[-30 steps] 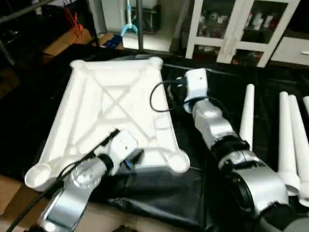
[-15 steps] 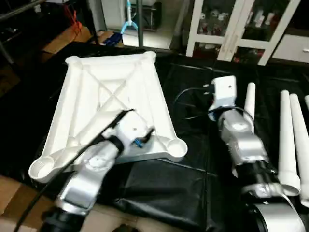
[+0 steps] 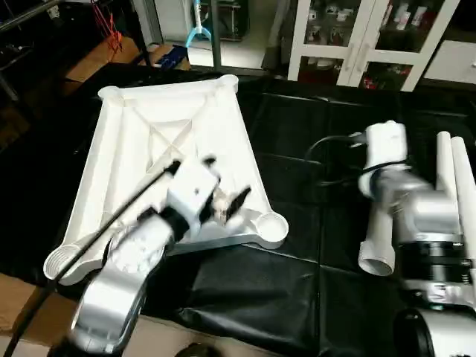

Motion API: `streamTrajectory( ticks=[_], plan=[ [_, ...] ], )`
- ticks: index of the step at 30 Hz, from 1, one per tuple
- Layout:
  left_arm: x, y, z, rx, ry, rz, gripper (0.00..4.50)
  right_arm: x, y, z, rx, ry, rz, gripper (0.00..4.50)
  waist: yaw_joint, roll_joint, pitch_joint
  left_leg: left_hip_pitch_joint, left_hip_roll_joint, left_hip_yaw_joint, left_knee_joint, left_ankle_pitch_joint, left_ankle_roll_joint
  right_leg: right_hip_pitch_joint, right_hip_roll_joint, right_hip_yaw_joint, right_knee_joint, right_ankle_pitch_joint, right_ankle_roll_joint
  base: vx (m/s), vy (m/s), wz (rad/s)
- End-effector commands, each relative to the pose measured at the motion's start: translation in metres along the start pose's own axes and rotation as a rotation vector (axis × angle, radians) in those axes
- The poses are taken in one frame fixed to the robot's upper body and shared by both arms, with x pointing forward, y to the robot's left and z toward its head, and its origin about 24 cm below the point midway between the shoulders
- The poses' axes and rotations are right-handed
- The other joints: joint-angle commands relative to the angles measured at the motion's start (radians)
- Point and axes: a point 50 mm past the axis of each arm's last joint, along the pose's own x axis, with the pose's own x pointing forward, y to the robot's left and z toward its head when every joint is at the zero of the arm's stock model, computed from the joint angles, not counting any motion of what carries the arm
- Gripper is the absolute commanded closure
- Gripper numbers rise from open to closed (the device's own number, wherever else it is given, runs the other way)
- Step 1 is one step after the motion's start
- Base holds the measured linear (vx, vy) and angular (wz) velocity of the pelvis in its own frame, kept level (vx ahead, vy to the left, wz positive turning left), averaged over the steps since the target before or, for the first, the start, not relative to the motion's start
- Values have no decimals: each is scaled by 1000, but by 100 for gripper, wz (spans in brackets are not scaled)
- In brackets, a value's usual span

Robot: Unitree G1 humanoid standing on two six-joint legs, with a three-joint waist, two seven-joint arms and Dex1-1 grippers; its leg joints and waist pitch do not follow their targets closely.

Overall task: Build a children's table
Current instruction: Move to table

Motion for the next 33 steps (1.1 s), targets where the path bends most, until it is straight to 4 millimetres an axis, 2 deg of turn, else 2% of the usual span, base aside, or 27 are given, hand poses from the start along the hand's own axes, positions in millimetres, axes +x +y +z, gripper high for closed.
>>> streamTrajectory(
  ticks=[1, 7, 8, 9, 10, 11, 13, 14, 15, 16, 17, 18, 19, 20, 21, 22, 23, 24, 25, 26, 27, 28, 29, 30, 31, 32, 33],
  plan=[
    [-3, -3, 5, -16, -13, -18, 8, -6, 2, 6, 23, -1, 10, 0, -1, 3, -63, 37, 81, -40, -86, -99, -26, 33, -59, 31, -60, 98, -239, 0, 0, 0],
    [-8, 5, -6, -92, 44, 143, 8, -30, 0, 25, -53, -235, 2, 0, -2, 12, -55, 38, 80, -38, -90, -154, -61, 32, -64, 37, -76, 8, -199, 0, 0, 0],
    [-8, 7, -5, -88, 23, 199, 8, -36, 5, 24, -18, -263, 74, 0, -2, 12, -54, 37, 78, -37, -90, -156, -56, 33, -62, 38, -77, 7, -194, 0, 0, 0],
    [-7, 9, -6, -101, 12, 251, 8, -43, 9, 24, 14, -318, 127, 0, -3, 25, -53, 36, 80, -39, -90, -160, -48, 34, -63, 38, -77, 20, -185, 0, 0, 0],
    [-6, 10, -7, -112, 8, 283, 8, -48, 10, 24, 38, -355, 154, 0, -5, 15, -55, 33, 82, -42, -90, -146, -33, 38, -65, 38, -76, 51, -181, 0, 0, 0],
    [-4, 11, -8, -112, 11, 302, 8, -52, 13, 19, 25, -362, 165, 0, -5, 24, -58, 31, 81, -42, -87, -116, -17, 38, -67, 37, -74, 84, -188, 0, 0, 0],
    [0, 12, -10, -100, 26, 324, 8, -56, 18, 6, -22, -351, 172, 0, -8, 20, -57, 29, 80, -43, -87, -94, -1, 39, -63, 35, -76, 100, -187, 0, 0, 0],
    [3, 12, -8, -111, 14, 329, 8, -58, 20, 0, -27, -346, 171, 0, 0, 24, -62, 81, 82, 2, -61, -140, -119, -5, -16, 67, -98, 25, -128, 0, 0, 0],
    [4, 13, -7, -118, 6, 332, 8, -58, 20, -3, -25, -345, 168, 0, -3, 20, -56, 68, 76, 2, -70, -161, -155, -1, -3, 70, -96, -11, -107, 0, 0, 0],
    [4, 13, -6, -121, 3, 332, 8, -58, 20, -4, -24, -345, 167, 0, 6, 20, -67, 69, 64, 18, -62, -167, -209, -8, 12, 91, -94, -50, -52, -10, 4, -41],
    [7, 15, -3, -125, -9, 340, 8, -59, 18, -11, -11, -356, 137, 0, 12, 10, -73, 65, 53, 33, -54, -163, -196, -8, 9, 115, -92, -47, -20, -9, 17, -47],
    [8, 16, -2, -123, -9, 344, 8, -59, 18, -14, -11, -359, 126, 0, 24, 4, -77, 55, 36, 44, -30, -181, -140, -2, -5, 159, -102, -33, -12, -9, 17, -47],
    [8, 16, -3, -119, -7, 352, 8, -61, 18, -18, -11, -374, 113, 0, 31, -5, -77, 34, 25, 34, -9, -195, -95, 18, -28, 195, -111, -23, -15, -5, 35, -40],
    [8, 17, -4, -113, -3, 359, 8, -63, 18, -19, -23, -396, 93, 0, 53, -16, -73, -21, 15, -18, 62, -219, 1, 67, -118, 300, -139, -19, -30, 7, 112, -50],
    [8, 17, -5, -110, 0, 363, 8, -64, 18, -20, -39, -416, 72, 0, 67, -5, -75, -42, 22, -52, 92, -203, 17, 79, -149, 338, -146, -18, -44, 7, 112, -50],
    [8, 17, -6, -108, 2, 365, 8, -65, 18, -20, -53, -432, 56, 0, 56, -25, -66, -86, -6, -103, 129, -203, 24, 102, -130, 363, -131, 35, -78, 14, 193, -69],
    [6, 17, -8, -102, 14, 391, 8, -66, 18, -18, -87, -470, 42, 0, 43, -12, -79, -101, -4, -158, 129, -134, 97, 97, -155, 299, -116, 269, -145, -5, 243, -47],
    [5, 18, -9, -99, 20, 405, 8, -67, 19, -17, -103, -488, 38, 0, 30, 15, -85, -78, -12, -169, 82, -81, 148, 84, -106, 259, -119, 303, -172, -5, 243, -47],
    [2, 20, -10, -62, 24, 448, 8, -66, 22, -18, -78, -476, 86, 0, 23, 31, -86, -62, -22, -163, 38, -25, 189, 84, -57, 228, -117, 252, -168, -24, 315, -16],
    [-1, 22, -10, -29, 30, 494, 8, -65, 25, -18, -36, -455, 147, 0, -12, 83, -78, 41, 32, -191, -44, 89, 303, -28, 79, 84, -21, 17, -127, -25, 341, -10],
    [-2, 22, -11, -39, 31, 513, 8, -64, 27, -17, -24, -447, 166, 0, -42, 91, -61, 37, 58, -201, -94, 67, 323, -55, 87, 32, 59, -135, -106, -25, 341, -10],
    [-2, 23, -11, -60, 29, 523, 8, -63, 29, -17, -37, -447, 180, 0, -48, 101, -57, 24, 74, -215, -103, 28, 194, -27, 51, -5, 85, -153, -76, -70, 292, -5],
    [0, 23, -11, -82, 25, 529, 8, -61, 34, -16, -60, -447, 204, 0, -44, 98, -62, 36, 104, -230, -109, -51, -46, -23, 37, -12, 68, -88, -45, -117, 235, 3],
    [1, 23, -11, -87, 22, 530, 8, -59, 37, -15, -73, -447, 224, 0, -47, 94, -73, 61, 137, -263, -134, -149, -208, -19, 25, -19, 68, -97, -5, -117, 235, 3],
    [1, 23, -11, -87, 22, 530, 8, -59, 37, -15, -73, -447, 224, 0, -50, 91, -80, 84, 167, -296, -140, -180, -225, -35, 17, -14, 81, -130, 12, -128, 167, 9],
    [3, 22, -10, -106, 16, 533, 8, -57, 40, -14, -83, -448, 236, 0, -49, 85, -85, 97, 201, -320, -149, -211, -166, -38, 15, -5, 106, -166, 44, -142, 102, 8],
    [3, 22, -9, -127, 11, 536, 8, -55, 41, -13, -90, -445, 243, 0, -47, 84, -89, 98, 192, -312, -146, -195, -123, -33, 14, -3, 106, -152, 45, -142, 102, 8]
  ],
)
